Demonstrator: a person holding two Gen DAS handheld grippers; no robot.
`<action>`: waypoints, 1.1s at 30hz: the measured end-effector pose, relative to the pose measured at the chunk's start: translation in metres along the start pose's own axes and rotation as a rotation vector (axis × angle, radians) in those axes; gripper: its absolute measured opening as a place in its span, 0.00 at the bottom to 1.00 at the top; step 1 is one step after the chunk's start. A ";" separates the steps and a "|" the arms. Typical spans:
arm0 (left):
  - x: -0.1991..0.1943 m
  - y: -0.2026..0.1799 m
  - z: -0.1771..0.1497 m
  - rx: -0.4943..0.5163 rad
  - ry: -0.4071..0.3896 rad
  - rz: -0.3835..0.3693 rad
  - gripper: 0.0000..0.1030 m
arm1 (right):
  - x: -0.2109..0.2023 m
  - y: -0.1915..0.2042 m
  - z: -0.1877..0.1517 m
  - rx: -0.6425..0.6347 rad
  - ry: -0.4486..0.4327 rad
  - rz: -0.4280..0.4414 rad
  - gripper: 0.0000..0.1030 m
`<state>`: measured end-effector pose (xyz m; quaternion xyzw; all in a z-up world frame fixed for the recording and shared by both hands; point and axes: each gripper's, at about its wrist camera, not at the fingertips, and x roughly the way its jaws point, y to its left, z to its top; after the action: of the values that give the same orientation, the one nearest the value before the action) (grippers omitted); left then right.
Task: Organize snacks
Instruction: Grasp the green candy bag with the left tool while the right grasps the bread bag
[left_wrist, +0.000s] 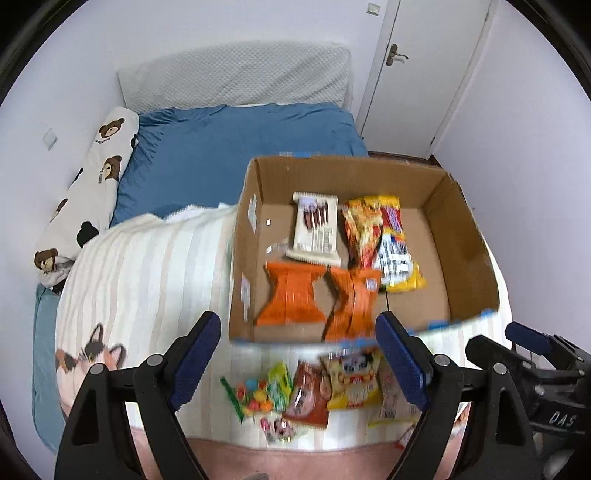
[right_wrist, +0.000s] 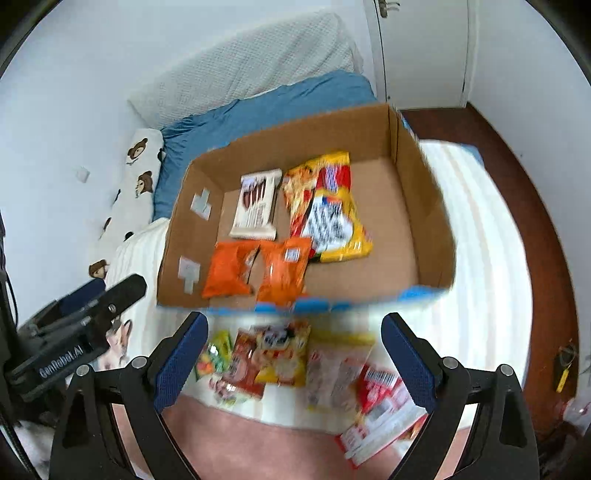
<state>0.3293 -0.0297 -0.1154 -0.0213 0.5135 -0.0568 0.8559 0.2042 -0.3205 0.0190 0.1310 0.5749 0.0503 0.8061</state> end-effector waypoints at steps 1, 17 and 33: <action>0.001 0.001 -0.011 0.005 0.004 0.011 0.83 | 0.003 -0.002 -0.008 0.011 0.010 0.009 0.94; 0.145 0.007 -0.097 0.506 0.324 0.250 0.83 | 0.124 -0.029 -0.081 0.111 0.260 -0.077 0.72; 0.168 0.028 -0.106 0.357 0.415 0.066 0.64 | 0.153 -0.043 -0.105 0.153 0.335 -0.083 0.55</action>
<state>0.3165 -0.0197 -0.3151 0.1588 0.6603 -0.1217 0.7238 0.1537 -0.3102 -0.1646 0.1578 0.7083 -0.0058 0.6880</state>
